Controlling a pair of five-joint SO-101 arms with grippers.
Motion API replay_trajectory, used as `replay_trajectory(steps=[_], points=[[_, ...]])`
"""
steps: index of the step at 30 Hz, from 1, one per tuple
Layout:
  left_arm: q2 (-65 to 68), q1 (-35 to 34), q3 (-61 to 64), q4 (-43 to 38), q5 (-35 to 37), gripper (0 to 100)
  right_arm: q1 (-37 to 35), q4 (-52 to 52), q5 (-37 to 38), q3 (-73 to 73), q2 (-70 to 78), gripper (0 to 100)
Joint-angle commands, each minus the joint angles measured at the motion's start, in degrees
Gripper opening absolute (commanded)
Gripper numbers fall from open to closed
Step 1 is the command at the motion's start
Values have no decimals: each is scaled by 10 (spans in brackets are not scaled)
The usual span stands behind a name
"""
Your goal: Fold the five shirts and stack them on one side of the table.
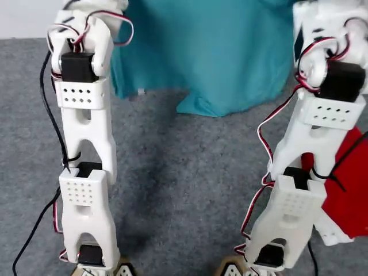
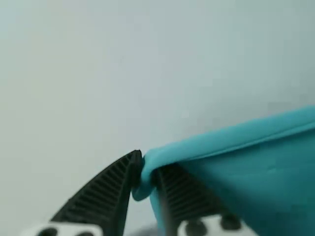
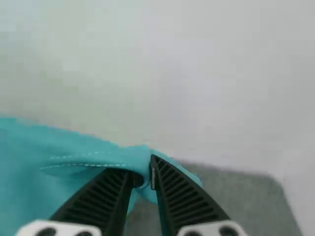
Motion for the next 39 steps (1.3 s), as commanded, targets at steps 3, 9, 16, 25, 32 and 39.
replay_trajectory(steps=[3, 9, 16, 25, 32, 39], points=[[-98, -4, -22, 249, -4, 14, 3, 175, 44, -19, -34, 9], [-185, -4, -6, 357, 0, 14, 36, 179, 47, 34, -106, 9], [-284, 50, 86, 358, 0, 14, 50, 179, 47, 261, -331, 9], [-525, 69, 365, 358, -4, 14, 50, 176, 47, 646, -695, 9], [-745, 68, 608, 356, -51, 14, 52, 178, 47, 714, -822, 9], [-875, 68, 744, 356, -93, 14, 49, 178, 48, 848, -834, 9]])
